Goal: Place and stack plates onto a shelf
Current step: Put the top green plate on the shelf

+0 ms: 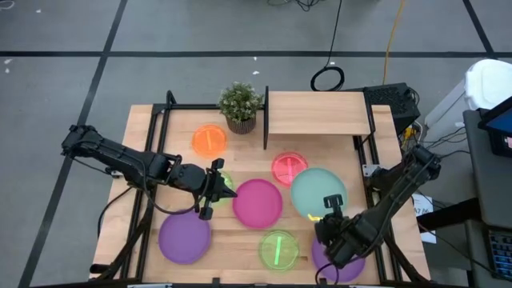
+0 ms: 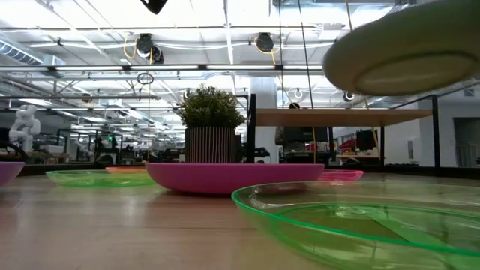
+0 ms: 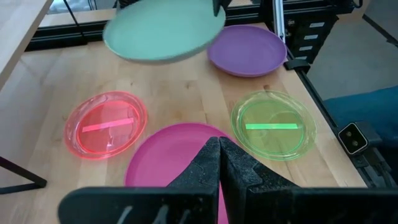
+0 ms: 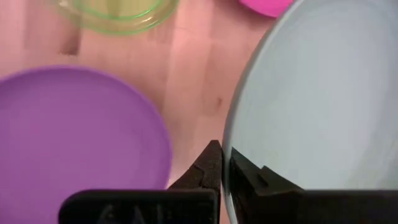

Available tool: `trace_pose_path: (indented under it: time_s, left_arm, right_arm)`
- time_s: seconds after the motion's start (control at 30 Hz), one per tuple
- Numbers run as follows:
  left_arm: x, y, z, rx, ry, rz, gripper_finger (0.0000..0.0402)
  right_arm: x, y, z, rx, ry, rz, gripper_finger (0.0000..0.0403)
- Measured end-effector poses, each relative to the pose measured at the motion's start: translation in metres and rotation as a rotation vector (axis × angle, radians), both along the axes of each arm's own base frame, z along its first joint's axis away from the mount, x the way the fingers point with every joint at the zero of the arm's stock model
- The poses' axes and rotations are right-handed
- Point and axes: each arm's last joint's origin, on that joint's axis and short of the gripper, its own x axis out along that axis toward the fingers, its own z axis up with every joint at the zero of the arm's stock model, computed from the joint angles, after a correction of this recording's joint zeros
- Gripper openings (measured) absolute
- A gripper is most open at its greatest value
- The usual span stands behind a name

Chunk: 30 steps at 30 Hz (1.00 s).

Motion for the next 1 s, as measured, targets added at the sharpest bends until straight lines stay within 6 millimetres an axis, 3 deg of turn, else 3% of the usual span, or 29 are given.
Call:
trace_pose_path:
  time_s: [0.33,0.5,1.0]
  left_arm:
    - [0.001,0.000,0.001,0.003,-0.017,-0.005,0.0004]
    - [0.001,0.000,0.001,0.010,-0.019,-0.009,0.0004]
    - [0.001,0.000,0.001,0.010,-0.019,-0.010,0.0004]
  right_arm:
    - [0.010,-0.029,0.019,-0.065,0.062,-0.115,0.0000]
    - [0.014,-0.045,0.028,-0.085,0.042,-0.077,0.0000]
    - [0.001,-0.114,0.073,-0.210,-0.106,-0.026,0.0000]
